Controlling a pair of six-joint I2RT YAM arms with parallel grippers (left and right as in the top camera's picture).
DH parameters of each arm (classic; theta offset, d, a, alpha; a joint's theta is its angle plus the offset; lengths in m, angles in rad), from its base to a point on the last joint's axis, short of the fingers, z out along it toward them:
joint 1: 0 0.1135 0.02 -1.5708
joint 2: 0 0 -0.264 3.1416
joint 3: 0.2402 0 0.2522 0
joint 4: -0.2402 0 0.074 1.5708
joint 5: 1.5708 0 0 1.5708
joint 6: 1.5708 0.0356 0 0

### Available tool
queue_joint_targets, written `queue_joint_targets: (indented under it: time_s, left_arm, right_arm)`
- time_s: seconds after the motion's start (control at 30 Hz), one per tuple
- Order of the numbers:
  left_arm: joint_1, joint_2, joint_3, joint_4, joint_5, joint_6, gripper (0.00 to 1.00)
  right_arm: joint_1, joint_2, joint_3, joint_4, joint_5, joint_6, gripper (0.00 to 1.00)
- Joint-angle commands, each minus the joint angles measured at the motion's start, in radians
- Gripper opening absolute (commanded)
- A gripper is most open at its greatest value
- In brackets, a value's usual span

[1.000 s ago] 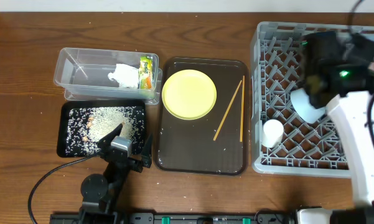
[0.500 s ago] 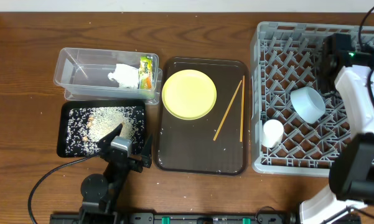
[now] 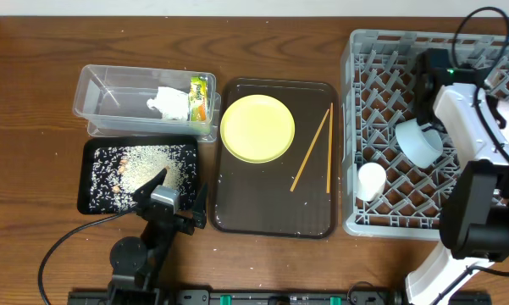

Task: Sort waste into correct bins and load items into the dishwasher rack
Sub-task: 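Carry the white bowl with the right gripper into the dish rack, then grasp the yellow plate on the brown tray with the right gripper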

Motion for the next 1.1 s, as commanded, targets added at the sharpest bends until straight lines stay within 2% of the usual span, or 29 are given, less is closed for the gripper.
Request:
queue_joint_targets:
  time_s: [0.0,0.07,0.13,0.27,0.33,0.43,0.53,0.7,0.83,0.93,1.07]
  left_arm:
    - [-0.003,-0.007,-0.028,-0.014,0.008,0.002,0.91]
    - [-0.003,-0.007,-0.028,-0.014,0.008,0.002,0.91]
    - [-0.003,-0.007,-0.028,-0.014,0.008,0.002,0.91]
    - [-0.003,-0.007,-0.028,-0.014,0.008,0.002,0.91]
    - [-0.003,-0.007,-0.028,-0.014,0.008,0.002,0.91]
    - [-0.003,-0.007,-0.028,-0.014,0.008,0.002,0.91]
    - [-0.003,-0.007,-0.028,-0.014,0.008,0.002,0.91]
    - [-0.003,-0.007,-0.028,-0.014,0.008,0.002,0.91]
    - [-0.003,-0.007,-0.028,-0.014,0.008,0.002,0.91]
    - [-0.003,-0.007,-0.028,-0.014,0.008,0.002,0.91]
    - [-0.003,-0.007,-0.028,-0.014,0.008,0.002,0.91]
  right_arm:
    - [0.051,0.003,0.003,-0.02,-0.057,-0.013,0.27]
    - [0.072,-0.013,0.013,-0.046,-0.128,-0.008,0.52]
    - [0.085,-0.046,0.038,-0.086,-0.236,0.046,0.58]
    - [0.104,-0.142,0.111,-0.132,-0.601,0.006,0.57]
    - [0.133,-0.196,0.136,-0.136,-0.888,-0.076,0.54]
    - [0.204,-0.259,0.135,-0.13,-1.273,-0.085,0.5]
    - [0.303,-0.273,0.135,-0.109,-1.475,-0.048,0.5]
    - [0.502,-0.214,0.106,-0.025,-1.405,0.136,0.51]
    - [0.631,-0.105,0.08,0.088,-1.186,0.336,0.55]
    - [0.658,-0.013,0.08,0.154,-1.102,0.421,0.54]
    - [0.65,0.098,0.08,0.203,-1.105,0.468,0.52]
